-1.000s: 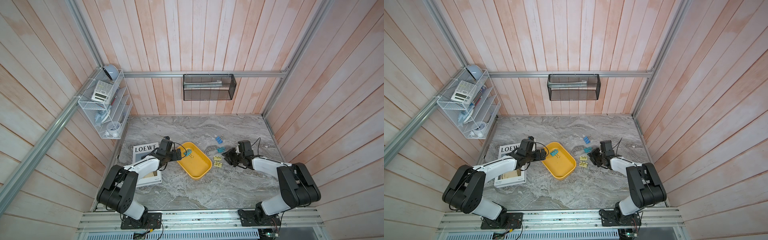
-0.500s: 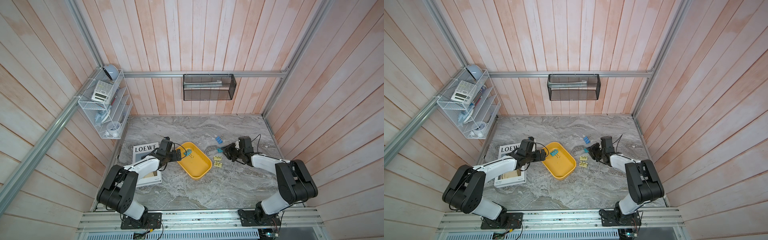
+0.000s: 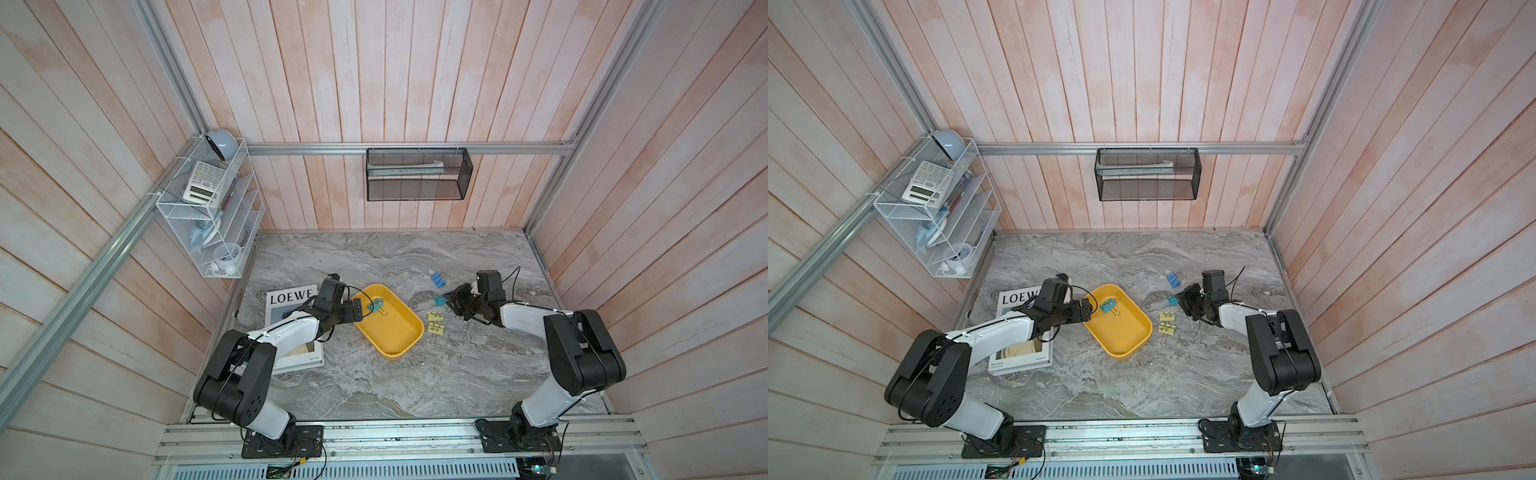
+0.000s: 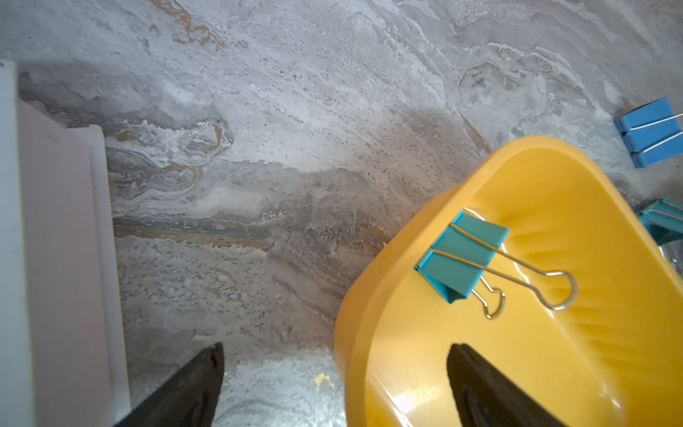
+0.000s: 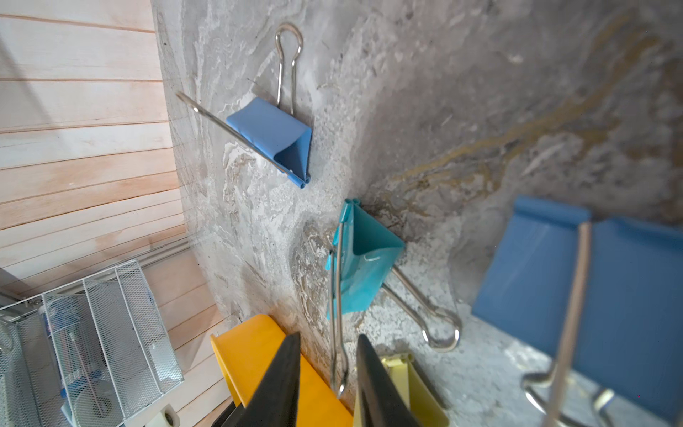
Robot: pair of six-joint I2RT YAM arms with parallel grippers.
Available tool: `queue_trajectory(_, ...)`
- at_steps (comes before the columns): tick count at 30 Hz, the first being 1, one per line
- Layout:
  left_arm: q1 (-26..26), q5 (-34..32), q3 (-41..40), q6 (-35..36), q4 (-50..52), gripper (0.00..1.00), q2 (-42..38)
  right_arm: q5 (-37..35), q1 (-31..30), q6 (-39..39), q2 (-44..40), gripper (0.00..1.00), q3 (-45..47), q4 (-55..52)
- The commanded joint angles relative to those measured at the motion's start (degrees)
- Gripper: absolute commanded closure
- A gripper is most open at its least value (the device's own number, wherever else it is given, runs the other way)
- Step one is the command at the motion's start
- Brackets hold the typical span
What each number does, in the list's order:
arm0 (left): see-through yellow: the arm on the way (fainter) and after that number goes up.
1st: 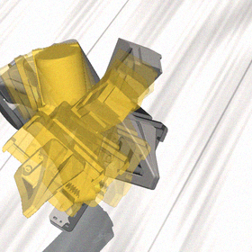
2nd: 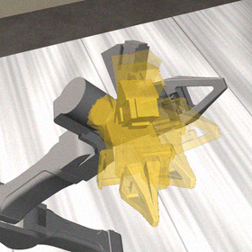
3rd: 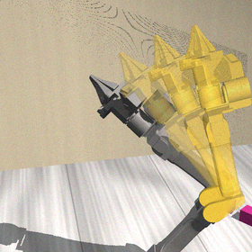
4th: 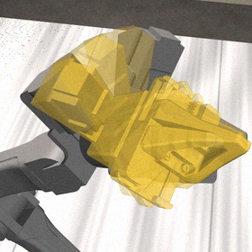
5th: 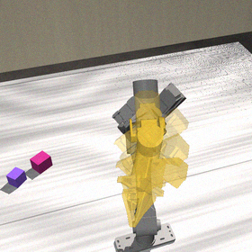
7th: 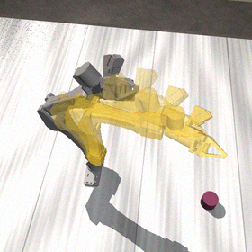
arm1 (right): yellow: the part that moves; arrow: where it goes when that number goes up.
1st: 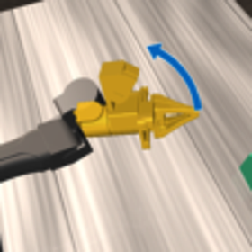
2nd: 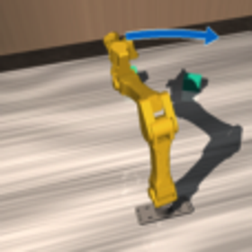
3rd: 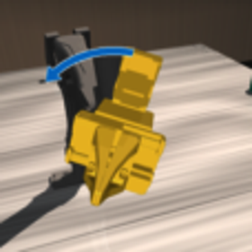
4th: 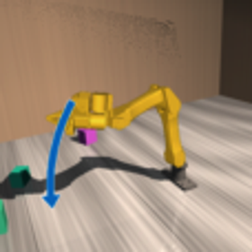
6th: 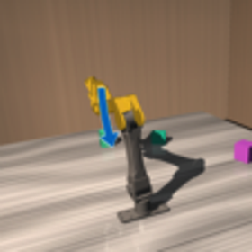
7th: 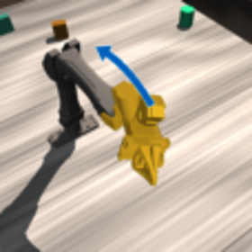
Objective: Put the binder clips in the storage box
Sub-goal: Pick up the binder clip at the center of the board.
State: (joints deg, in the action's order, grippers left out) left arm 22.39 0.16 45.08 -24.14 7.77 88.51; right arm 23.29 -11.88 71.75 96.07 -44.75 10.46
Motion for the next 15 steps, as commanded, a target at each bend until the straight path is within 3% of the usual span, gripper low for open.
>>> queue_trajectory(1, -0.3, -0.2, -0.4, 1.1, 0.8, 0.0, 0.4, 0.0, 0.6, -0.6, 1.3, 0.73, -1.7, -0.9)
queue_trajectory(15, -0.3, -0.4, -0.6, 1.2, 0.8, 0.0, 0.5, 0.5, 1.4, -2.2, 2.4, 1.0, -4.0, -2.7)
